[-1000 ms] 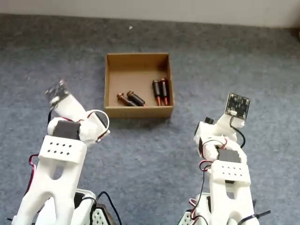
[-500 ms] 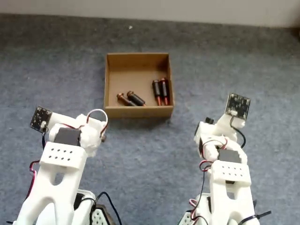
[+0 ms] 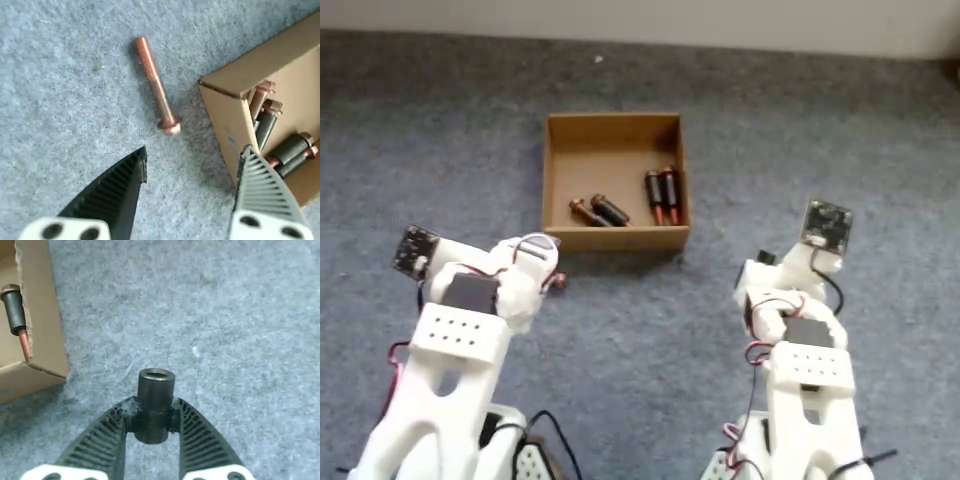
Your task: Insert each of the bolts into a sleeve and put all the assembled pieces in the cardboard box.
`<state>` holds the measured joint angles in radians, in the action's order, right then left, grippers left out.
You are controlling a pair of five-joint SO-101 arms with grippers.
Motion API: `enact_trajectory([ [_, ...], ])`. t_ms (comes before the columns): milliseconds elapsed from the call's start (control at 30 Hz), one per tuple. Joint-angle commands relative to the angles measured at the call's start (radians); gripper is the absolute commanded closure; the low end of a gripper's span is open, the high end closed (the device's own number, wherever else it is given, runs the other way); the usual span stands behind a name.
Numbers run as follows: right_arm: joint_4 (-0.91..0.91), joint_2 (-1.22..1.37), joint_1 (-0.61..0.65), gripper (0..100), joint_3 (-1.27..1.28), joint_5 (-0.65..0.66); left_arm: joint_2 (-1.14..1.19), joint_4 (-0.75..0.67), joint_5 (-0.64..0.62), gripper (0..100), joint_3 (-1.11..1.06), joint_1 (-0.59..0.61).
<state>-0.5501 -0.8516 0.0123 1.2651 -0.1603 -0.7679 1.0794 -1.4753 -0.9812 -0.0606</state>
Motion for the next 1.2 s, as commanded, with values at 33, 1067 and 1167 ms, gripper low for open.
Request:
enact_trajectory([
  [33, 0.031, -0.030, -0.016, 99.4, 0.010, 0.009, -0.021, -0.020, -0.002, 68, 0.008, -0.022],
  [1067, 0.031, -0.031, -0.016, 99.4, 0.013, 0.012, -0.384, 0.233, 1.180, 71, 0.107, 0.048],
  [1167, 0.031, -0.031, -0.016, 99.4, 0.013, 0.012, -0.427, 0.233, 1.343, 81, 0.107, 0.044],
])
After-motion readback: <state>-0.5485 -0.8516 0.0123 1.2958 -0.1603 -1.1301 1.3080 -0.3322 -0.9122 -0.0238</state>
